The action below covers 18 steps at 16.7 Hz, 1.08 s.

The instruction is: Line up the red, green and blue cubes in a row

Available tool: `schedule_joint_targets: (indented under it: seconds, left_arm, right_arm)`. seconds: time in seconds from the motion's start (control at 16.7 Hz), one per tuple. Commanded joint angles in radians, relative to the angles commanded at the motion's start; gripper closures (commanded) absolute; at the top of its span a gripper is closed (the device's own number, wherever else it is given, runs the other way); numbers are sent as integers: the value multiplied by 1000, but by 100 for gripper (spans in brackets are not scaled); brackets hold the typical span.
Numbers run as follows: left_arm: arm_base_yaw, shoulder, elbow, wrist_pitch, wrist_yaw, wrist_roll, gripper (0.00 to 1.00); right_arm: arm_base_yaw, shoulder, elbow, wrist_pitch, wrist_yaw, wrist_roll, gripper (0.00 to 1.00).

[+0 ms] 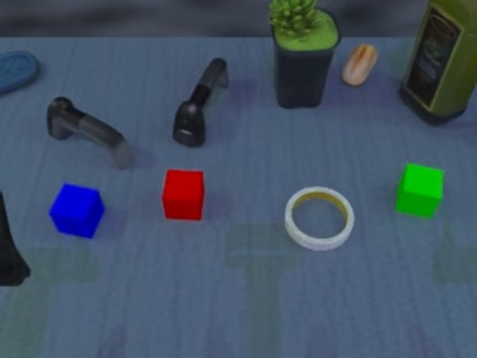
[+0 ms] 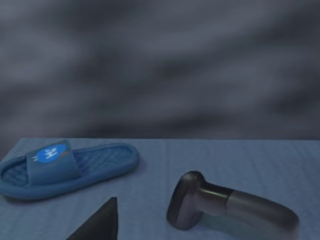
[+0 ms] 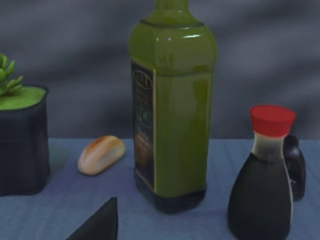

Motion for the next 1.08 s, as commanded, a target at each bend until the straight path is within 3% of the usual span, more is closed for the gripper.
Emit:
schedule_joint_targets:
  seconds: [0.24, 0.48, 1.08]
  left_arm:
    - [-10, 30, 30, -20, 1, -7, 0]
    - [-58, 218, 214, -135, 3, -45, 0]
    - [-259, 1276, 1041, -686, 3, -213, 0]
  right_arm:
    - [0, 0, 0, 0, 0, 0, 0]
    - [0, 0, 0, 0, 0, 0, 0]
    - [0, 0, 0, 0, 0, 0, 0]
